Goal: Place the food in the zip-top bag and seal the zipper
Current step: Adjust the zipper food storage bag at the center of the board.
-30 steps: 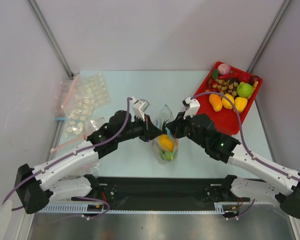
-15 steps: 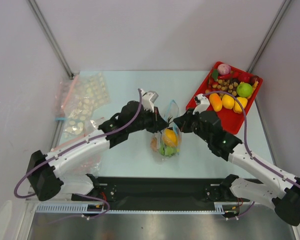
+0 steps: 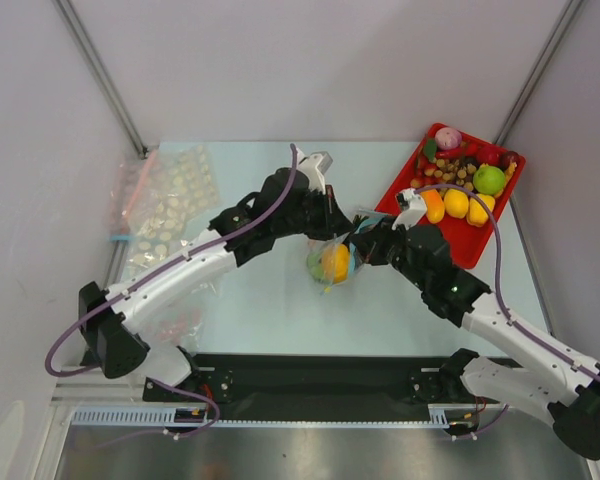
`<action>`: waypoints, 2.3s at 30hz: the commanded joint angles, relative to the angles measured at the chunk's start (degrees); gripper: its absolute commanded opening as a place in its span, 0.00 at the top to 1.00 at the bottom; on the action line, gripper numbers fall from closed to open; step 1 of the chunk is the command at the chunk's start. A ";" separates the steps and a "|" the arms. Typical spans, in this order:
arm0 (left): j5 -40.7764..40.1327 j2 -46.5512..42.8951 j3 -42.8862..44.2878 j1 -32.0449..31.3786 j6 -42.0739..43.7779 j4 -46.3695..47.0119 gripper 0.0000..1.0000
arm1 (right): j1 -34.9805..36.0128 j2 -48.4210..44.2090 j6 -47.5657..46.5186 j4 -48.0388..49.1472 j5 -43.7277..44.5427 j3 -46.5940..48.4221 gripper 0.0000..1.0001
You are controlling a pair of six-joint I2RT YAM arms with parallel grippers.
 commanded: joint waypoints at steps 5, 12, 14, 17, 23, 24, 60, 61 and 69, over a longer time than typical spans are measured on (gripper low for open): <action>-0.13 -6.40 -6.35 -0.54 0.49 6.87 1.00 | 0.49 -4.89 -0.83 0.57 1.77 0.32 1.00; -1.36 -5.00 -11.99 -0.45 1.37 10.13 0.97 | 0.75 -4.45 1.55 3.08 3.18 -1.96 1.00; -0.57 -3.60 -11.99 -0.45 2.42 10.48 0.94 | 0.84 -3.49 2.16 3.54 3.27 -2.05 1.00; 0.92 -1.75 -10.69 -0.45 4.52 10.48 0.89 | 0.84 -2.52 2.16 3.54 4.23 -2.14 1.00; 6.46 0.20 -8.03 -0.71 9.28 7.40 0.12 | 0.58 -2.43 1.64 3.28 6.69 -2.23 1.00; 5.94 -0.77 -9.08 -0.71 9.28 9.32 0.04 | 0.49 -2.51 1.64 3.10 7.05 -2.31 1.00; -27.02 -25.40 -46.10 -26.19 39.58 42.74 0.23 | -3.03 -2.60 1.99 2.13 6.61 -2.58 1.00; -28.33 -24.34 -45.66 -27.16 41.78 42.82 0.23 | -3.03 -2.60 1.90 2.13 6.79 -2.58 1.00; -36.60 -16.95 -41.70 -29.98 44.00 42.65 0.67 | -3.03 -2.87 2.08 2.31 6.08 -2.75 1.00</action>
